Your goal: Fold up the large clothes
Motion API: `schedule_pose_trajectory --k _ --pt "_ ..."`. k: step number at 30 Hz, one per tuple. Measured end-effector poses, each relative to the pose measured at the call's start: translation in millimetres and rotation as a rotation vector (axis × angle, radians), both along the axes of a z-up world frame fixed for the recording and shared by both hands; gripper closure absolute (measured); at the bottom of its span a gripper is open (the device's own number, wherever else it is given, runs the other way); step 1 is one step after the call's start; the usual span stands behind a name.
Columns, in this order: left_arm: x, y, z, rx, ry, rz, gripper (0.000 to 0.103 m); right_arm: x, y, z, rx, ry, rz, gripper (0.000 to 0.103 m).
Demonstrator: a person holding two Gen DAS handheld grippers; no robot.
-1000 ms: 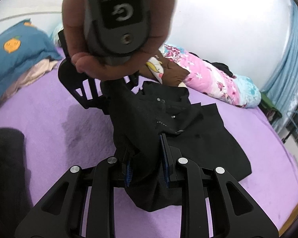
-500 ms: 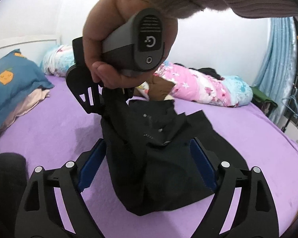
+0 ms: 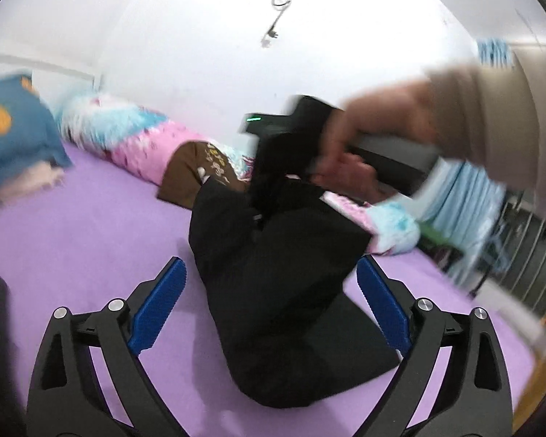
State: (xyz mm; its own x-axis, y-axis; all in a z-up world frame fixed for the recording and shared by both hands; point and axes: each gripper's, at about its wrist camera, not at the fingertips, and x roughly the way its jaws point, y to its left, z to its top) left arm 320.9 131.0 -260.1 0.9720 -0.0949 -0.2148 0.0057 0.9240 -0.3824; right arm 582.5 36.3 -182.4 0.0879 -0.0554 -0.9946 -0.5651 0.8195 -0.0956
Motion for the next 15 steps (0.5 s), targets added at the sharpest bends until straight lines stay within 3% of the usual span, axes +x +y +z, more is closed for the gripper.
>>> schedule_pose_trajectory --k 7,15 --pt "34 24 -44 -0.140 0.143 -0.006 0.011 21 -50 2 0.080 -0.004 -0.017 0.093" --pt "85 41 -92 -0.231 0.269 0.010 0.011 31 -79 -8 0.116 -0.008 -0.005 0.093"
